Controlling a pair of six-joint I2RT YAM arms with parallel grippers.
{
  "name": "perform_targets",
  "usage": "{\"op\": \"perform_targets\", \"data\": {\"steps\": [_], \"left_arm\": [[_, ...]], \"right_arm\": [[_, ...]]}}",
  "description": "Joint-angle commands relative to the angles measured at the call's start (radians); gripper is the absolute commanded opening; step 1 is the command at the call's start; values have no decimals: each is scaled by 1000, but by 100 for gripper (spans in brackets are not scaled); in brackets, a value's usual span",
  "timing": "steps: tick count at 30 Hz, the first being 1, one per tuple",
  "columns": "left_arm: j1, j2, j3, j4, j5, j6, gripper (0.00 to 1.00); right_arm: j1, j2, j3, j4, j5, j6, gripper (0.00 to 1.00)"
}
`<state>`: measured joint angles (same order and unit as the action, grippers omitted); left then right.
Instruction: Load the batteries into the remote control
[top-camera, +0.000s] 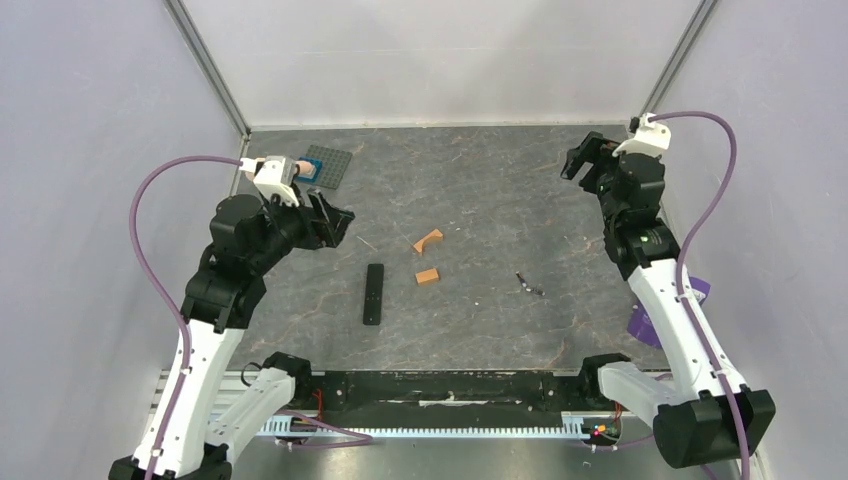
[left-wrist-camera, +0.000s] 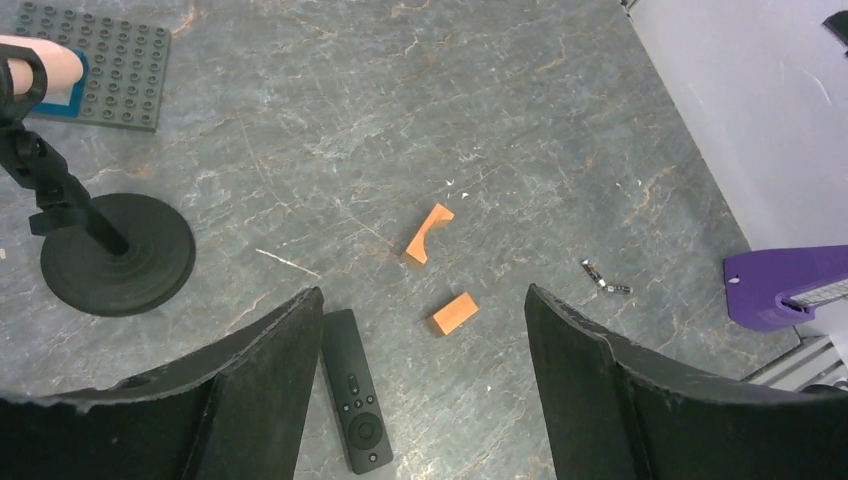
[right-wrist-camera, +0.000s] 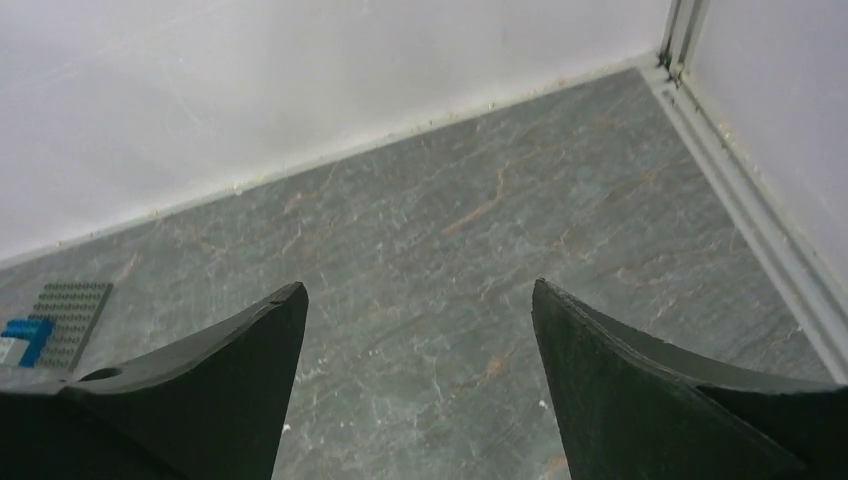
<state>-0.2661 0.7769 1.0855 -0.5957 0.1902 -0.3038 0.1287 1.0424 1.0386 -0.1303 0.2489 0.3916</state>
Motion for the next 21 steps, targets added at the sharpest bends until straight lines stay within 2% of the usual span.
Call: {"op": "perform_targets", "data": {"steps": [1,5,10,13,16,19,21], "left_arm": [[2,-43,-7,-32,-13,-13,80],[2,-62,-62,-22,39,5,81],[2,-41,-138,-27,2,-26,81],[2,-11,-187,-12,-15,-51,82],[0,56,-212,-23,55,-46,82],[-41,120,-256,-26,-34,-92,78],[-108,146,-282,-8,-136,-111,78]], "right_arm": [[0,-27,-60,35,-44,52,87],[-1,-30,-95,28,-161,104,88],[5,17,-128,-31,-286,167,86],[36,12,-177,-33,-283,177,86],[104,4,-201,-37,-257,160,86],[182,0,-224,-37,-196,162,86],[233,13,-235,-31,-161,162,86]]}}
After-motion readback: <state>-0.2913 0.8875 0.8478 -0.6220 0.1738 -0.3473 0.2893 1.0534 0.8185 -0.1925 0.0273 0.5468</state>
